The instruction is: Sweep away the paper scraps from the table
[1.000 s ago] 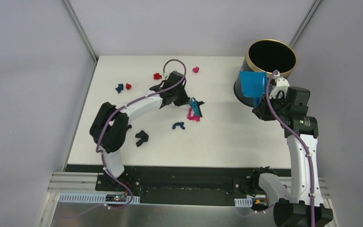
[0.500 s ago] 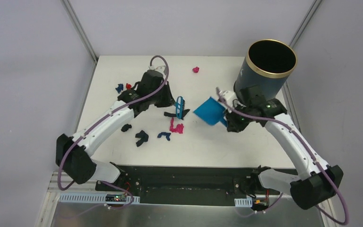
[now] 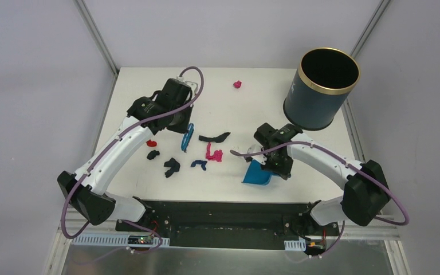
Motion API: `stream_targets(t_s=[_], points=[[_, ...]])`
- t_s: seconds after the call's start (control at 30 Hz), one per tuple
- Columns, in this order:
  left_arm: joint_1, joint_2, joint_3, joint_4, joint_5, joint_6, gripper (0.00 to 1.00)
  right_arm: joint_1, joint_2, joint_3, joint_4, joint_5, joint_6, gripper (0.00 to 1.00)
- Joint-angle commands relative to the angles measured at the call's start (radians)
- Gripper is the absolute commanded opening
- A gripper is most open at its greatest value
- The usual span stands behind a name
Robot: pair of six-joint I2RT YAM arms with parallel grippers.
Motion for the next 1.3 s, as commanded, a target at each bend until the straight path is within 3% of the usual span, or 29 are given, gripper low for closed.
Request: stream_targets(t_s=[0.0,0.37,0.93,1.27], points=[[0.01,0.042,-0.009,-0.093,0.019,0.001,0.0,0.045,0.03,0.015,0.039,0.111,-0.031,0.0],[0.013,0.174,-0.11,-0.014,-0.007,-0.084,0.0,0.145,0.184,0.107,0.09,0.108,-0.005,0.0],[0.007,0.331,-0.136,0.308,0.321,-0.25,0.0,0.174,0.283,0.152,0.149,0.053,0.01,0.0],[-0.07,0.296,-0.194,0.477,0.407,-0.361,0.0,0.174,0.297,0.153,0.184,0.105,0.027,0.0]])
